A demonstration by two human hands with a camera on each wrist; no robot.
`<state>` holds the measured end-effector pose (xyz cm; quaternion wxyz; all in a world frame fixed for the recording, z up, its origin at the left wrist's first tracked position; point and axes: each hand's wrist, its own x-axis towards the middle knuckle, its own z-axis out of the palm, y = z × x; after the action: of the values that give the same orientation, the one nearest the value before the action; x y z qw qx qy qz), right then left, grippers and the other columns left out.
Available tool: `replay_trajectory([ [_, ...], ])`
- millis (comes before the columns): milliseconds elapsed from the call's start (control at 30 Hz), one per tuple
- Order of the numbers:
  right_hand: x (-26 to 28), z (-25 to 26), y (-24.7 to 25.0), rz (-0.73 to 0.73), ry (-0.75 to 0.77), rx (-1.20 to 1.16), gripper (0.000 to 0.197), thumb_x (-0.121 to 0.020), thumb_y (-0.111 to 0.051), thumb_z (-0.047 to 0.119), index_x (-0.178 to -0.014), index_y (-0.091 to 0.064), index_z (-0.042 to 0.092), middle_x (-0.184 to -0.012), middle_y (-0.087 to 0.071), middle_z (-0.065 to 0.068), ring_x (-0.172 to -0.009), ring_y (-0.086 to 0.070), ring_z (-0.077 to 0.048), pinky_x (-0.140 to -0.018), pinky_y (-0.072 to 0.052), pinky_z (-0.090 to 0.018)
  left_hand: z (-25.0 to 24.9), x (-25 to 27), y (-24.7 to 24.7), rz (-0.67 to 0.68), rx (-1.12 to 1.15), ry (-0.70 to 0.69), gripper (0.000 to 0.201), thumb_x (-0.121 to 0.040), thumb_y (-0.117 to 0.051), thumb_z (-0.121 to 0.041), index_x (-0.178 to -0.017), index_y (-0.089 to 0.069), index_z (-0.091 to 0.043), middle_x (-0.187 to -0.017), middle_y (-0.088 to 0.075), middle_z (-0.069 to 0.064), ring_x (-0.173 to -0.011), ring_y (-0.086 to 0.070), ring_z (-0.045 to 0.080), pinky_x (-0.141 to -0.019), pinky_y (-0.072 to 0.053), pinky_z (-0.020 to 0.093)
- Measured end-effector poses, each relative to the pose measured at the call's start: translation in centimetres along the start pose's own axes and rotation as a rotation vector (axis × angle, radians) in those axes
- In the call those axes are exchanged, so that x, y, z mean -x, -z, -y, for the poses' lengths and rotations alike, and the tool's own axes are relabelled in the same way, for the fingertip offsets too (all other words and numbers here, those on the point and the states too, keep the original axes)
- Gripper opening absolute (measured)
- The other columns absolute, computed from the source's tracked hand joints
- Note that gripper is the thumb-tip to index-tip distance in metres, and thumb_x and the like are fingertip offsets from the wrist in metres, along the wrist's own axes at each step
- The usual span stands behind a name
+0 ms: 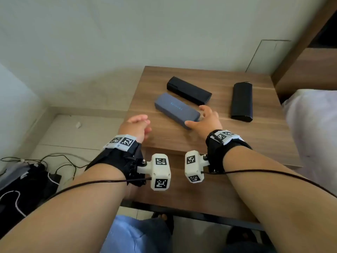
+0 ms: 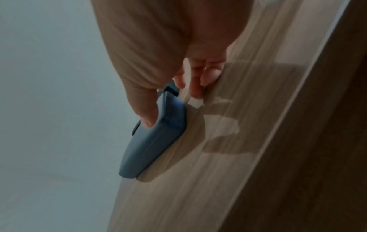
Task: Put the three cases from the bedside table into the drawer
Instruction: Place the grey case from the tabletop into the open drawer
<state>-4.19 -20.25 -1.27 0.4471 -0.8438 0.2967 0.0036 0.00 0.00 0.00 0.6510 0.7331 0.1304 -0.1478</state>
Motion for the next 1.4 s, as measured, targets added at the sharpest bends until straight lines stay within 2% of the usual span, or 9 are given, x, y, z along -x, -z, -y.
replay_trajectory([
  [200,-0.9,0.8,-1.1,0.048,0.055,0.285,0.079,-0.071,-0.073,0.042,-0.138,-0.038,0.021,-0.130,-0.041,-0.007,-0.110,-0.055,-0.027,-0.085,-0.045,-0.032,0.9,-0.7,0.0,-0.012,0.019,0.021,0.023,-0.089,-0.053,-0.011,-0.077,-0.061,-0.029,-0.085,-0.064,-0.004,-0.068,-0.059,0.011,-0.063,-0.048,0.024],
  [533,1.2,0.2,-1.5,0.044,0.118,0.223,0.067,-0.070,-0.074,0.033,-0.130,-0.049,0.019,-0.123,-0.048,-0.007,-0.091,-0.050,-0.017,-0.080,-0.043,-0.027,2.0,0.0,0.6,-0.055,0.027,0.082,0.018,-0.090,-0.048,-0.019,-0.080,-0.060,-0.028,-0.088,-0.066,0.000,-0.068,-0.062,0.013,-0.059,-0.047,0.024],
  [733,4.6,-0.4,-0.8,0.177,0.201,0.132,0.062,-0.069,-0.079,0.031,-0.125,-0.055,0.020,-0.113,-0.056,-0.003,-0.089,-0.053,-0.016,-0.075,-0.040,-0.025,2.6,1.5,1.9,-0.034,0.018,0.159,0.020,-0.091,-0.049,-0.022,-0.111,-0.053,-0.024,-0.082,-0.064,-0.002,-0.068,-0.061,0.013,-0.060,-0.044,0.025],
  [967,8.0,-1.7,-0.4,0.381,0.207,0.132,0.065,-0.070,-0.081,0.028,-0.129,-0.054,0.019,-0.113,-0.061,0.000,-0.090,-0.056,-0.010,-0.079,-0.043,-0.021,6.1,3.8,4.3,0.030,-0.203,0.310,0.013,-0.090,-0.049,-0.025,-0.092,-0.059,-0.016,-0.075,-0.066,-0.002,-0.062,-0.058,0.013,-0.050,-0.038,0.022],
  [1100,9.4,-2.9,-1.0,0.445,0.195,0.241,0.065,-0.070,-0.080,0.033,-0.128,-0.055,0.020,-0.116,-0.062,-0.001,-0.103,-0.059,-0.018,-0.087,-0.046,-0.026,8.1,3.9,5.3,0.019,-0.324,0.342,0.016,-0.083,-0.053,-0.021,-0.075,-0.062,-0.010,-0.079,-0.071,0.008,-0.081,-0.067,0.026,-0.079,-0.051,0.032],
  [1167,9.8,-3.5,-1.2,0.450,0.177,0.267,0.064,-0.069,-0.080,0.035,-0.126,-0.056,0.021,-0.114,-0.062,0.000,-0.099,-0.058,-0.016,-0.084,-0.046,-0.025,7.8,4.2,5.2,0.037,-0.309,0.373,0.012,-0.087,-0.051,-0.015,-0.084,-0.058,-0.006,-0.072,-0.061,0.005,-0.069,-0.060,0.021,-0.069,-0.049,0.027],
  [1267,10.4,-4.0,-1.3,0.435,0.130,0.266,0.064,-0.067,-0.080,0.037,-0.124,-0.056,0.020,-0.109,-0.060,0.001,-0.095,-0.057,-0.015,-0.081,-0.047,-0.025,7.5,4.8,5.3,0.072,-0.374,0.391,0.030,-0.089,-0.051,-0.019,-0.115,-0.060,-0.007,-0.094,-0.066,0.012,-0.060,-0.050,0.016,-0.054,-0.038,0.022],
  [1333,10.6,-4.2,-1.4,0.432,0.100,0.263,0.064,-0.067,-0.081,0.037,-0.124,-0.056,0.019,-0.106,-0.060,0.001,-0.093,-0.058,-0.016,-0.079,-0.047,-0.025,7.5,5.3,5.5,0.078,-0.442,0.385,0.043,-0.087,-0.052,-0.024,-0.122,-0.058,0.000,-0.124,-0.064,0.018,-0.076,-0.053,0.021,-0.061,-0.042,0.028],
  [1400,10.5,-4.5,-1.5,0.424,0.078,0.269,0.065,-0.066,-0.081,0.036,-0.124,-0.056,0.019,-0.104,-0.060,0.001,-0.091,-0.059,-0.016,-0.078,-0.047,-0.025,7.5,5.9,5.5,0.074,-0.451,0.386,0.044,-0.087,-0.053,-0.025,-0.123,-0.057,0.001,-0.131,-0.060,0.020,-0.088,-0.053,0.020,-0.065,-0.043,0.030],
])
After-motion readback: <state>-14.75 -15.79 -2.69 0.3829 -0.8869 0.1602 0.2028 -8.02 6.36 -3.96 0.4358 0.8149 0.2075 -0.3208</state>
